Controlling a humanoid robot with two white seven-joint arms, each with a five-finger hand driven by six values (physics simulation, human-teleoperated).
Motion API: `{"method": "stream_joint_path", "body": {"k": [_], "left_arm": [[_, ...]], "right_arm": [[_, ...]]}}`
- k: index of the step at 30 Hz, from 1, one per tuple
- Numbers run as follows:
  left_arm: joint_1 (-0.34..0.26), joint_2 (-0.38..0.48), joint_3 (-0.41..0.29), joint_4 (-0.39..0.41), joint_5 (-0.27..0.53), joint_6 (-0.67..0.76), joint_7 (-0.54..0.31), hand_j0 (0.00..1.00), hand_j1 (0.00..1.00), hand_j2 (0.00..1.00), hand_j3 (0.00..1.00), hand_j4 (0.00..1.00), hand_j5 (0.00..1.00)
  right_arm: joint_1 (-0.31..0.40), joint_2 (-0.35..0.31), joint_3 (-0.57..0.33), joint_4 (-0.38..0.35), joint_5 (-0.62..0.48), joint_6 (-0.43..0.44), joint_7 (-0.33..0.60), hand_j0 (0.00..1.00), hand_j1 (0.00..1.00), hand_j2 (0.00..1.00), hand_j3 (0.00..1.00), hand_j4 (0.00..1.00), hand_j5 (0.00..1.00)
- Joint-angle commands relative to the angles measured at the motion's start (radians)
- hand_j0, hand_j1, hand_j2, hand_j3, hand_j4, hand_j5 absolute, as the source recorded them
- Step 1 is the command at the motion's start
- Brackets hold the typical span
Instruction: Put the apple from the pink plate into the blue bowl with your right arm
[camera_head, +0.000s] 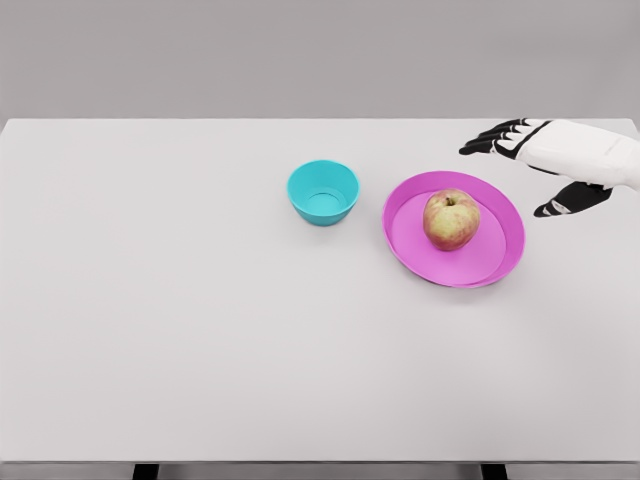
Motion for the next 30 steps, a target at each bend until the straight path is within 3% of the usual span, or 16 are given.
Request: {"method": "stream_joint_path", "body": {"k": [1, 4, 9, 13, 15, 16, 18, 19, 25, 30], "left_arm": [[-0.002, 0.0, 0.0, 0.0, 0.0, 0.0, 0.0, 1.0, 1.0, 1.0, 1.0, 1.0, 1.0], [0.0, 0.0, 0.0, 0.0, 0.0, 0.0, 0.0, 1.0, 1.0, 1.0, 1.0, 1.0, 1.0], [0.0, 0.0, 0.0, 0.0, 0.0, 0.0, 0.0, 1.0, 1.0, 1.0, 1.0, 1.0, 1.0], [0.0, 0.0, 0.0, 0.0, 0.0, 0.0, 0.0, 1.0, 1.0, 1.0, 1.0, 1.0, 1.0], [-0.002, 0.0, 0.0, 0.0, 0.0, 0.0, 0.0, 1.0, 1.0, 1.0, 1.0, 1.0, 1.0], [0.0, 0.0, 0.0, 0.0, 0.0, 0.0, 0.0, 1.0, 1.0, 1.0, 1.0, 1.0, 1.0], [-0.002, 0.0, 0.0, 0.0, 0.0, 0.0, 0.0, 1.0, 1.0, 1.0, 1.0, 1.0, 1.0], [0.0, 0.0, 0.0, 0.0, 0.0, 0.0, 0.0, 1.0, 1.0, 1.0, 1.0, 1.0, 1.0], [-0.002, 0.0, 0.0, 0.0, 0.0, 0.0, 0.0, 1.0, 1.0, 1.0, 1.0, 1.0, 1.0], [-0.002, 0.0, 0.0, 0.0, 0.0, 0.0, 0.0, 1.0, 1.0, 1.0, 1.0, 1.0, 1.0]], "right_arm": [[0.0, 0.001, 0.001, 0.002, -0.004, 0.003, 0.0, 1.0, 1.0, 1.0, 1.0, 1.0, 1.0], [-0.003, 0.004, 0.012, 0.007, 0.0, 0.016, 0.0, 1.0, 1.0, 1.0, 1.0, 1.0, 1.0], [-0.023, 0.123, 0.074, 0.03, 0.135, 0.048, 0.0, 1.0, 1.0, 1.0, 1.0, 1.0, 1.0], [-0.081, 0.114, 0.151, 0.034, 0.132, 0.051, 0.0, 1.0, 1.0, 1.0, 1.0, 1.0, 1.0], [-0.164, 0.116, 0.284, 0.062, 0.12, 0.051, 0.0, 1.0, 1.0, 1.0, 1.0, 1.0, 1.0], [-0.187, 0.11, 0.304, 0.056, 0.109, 0.051, 0.0, 1.0, 1.0, 1.0, 1.0, 1.0, 1.0], [-0.193, 0.013, 0.32, 0.053, 0.037, 0.033, 0.0, 1.0, 1.0, 1.0, 1.0, 1.0, 1.0], [-0.192, 0.002, 0.321, 0.051, 0.007, 0.017, 0.0, 1.0, 1.0, 1.0, 1.0, 1.0, 1.0], [-0.186, 0.019, 0.332, 0.07, -0.006, 0.025, 0.0, 1.0, 1.0, 1.0, 1.0, 1.0, 1.0], [-0.199, 0.122, 0.372, 0.172, 0.008, 0.026, 0.0, 1.0, 1.0, 1.0, 1.0, 1.0, 1.0]]}}
